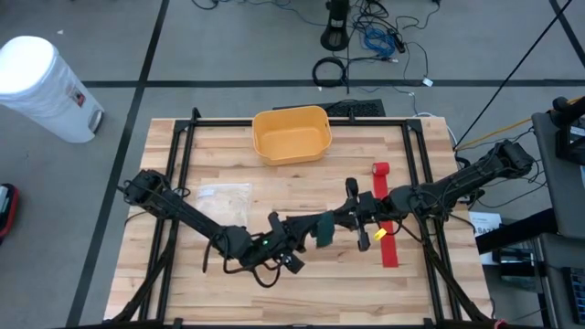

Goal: Roll bandage
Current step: Roll the green bandage

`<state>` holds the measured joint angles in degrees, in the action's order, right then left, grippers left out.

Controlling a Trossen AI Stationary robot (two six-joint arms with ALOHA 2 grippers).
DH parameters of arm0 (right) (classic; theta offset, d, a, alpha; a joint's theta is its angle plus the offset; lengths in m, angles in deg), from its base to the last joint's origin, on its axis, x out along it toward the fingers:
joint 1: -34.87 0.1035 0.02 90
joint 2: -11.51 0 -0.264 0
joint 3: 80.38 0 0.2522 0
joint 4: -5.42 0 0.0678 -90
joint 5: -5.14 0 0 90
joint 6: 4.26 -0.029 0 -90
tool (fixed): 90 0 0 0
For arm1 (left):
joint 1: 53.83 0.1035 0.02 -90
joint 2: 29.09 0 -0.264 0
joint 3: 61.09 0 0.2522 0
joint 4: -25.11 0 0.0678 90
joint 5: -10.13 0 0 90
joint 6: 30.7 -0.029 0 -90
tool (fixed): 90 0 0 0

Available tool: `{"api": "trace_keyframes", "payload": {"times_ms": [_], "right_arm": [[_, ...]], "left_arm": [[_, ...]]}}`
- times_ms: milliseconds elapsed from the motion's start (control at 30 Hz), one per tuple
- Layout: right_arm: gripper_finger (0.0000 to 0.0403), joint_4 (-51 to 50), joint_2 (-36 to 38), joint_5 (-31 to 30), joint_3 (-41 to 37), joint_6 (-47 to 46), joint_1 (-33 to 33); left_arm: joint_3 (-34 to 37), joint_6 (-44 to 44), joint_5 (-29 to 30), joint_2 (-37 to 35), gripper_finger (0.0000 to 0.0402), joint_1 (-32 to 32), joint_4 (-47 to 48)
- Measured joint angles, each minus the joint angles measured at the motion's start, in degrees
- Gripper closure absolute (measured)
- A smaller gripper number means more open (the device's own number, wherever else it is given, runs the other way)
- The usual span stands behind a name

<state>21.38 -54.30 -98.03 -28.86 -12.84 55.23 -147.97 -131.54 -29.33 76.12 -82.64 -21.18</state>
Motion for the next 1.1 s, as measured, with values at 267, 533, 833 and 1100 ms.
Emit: {"api": "trace_keyframes", "payload": {"times_ms": [267, 533, 833, 1100], "right_arm": [[0.0392, -1.0, 0.0, 0.1, 0.0, -0.7, 0.0], [0.0392, -1.3, 0.0, 1.4, 0.0, -1.6, 0.0], [0.0392, -1.3, 0.0, 4.1, 0.0, -2.5, 0.0], [0.0392, -0.8, 0.0, 5.8, 0.0, -2.6, 0.0]], "left_arm": [[0.0, 0.1, 0.8, 0.0, 0.0388, 0.0, -1.5], [0.0, 0.1, 2.3, 0.0, 0.0388, 0.8, -2.4], [0.0, 0.2, 3.7, 0.0, 0.0388, 1.0, -0.7], [0.0, 3.1, 4.7, -0.1, 0.0388, 1.0, 4.3]]}}
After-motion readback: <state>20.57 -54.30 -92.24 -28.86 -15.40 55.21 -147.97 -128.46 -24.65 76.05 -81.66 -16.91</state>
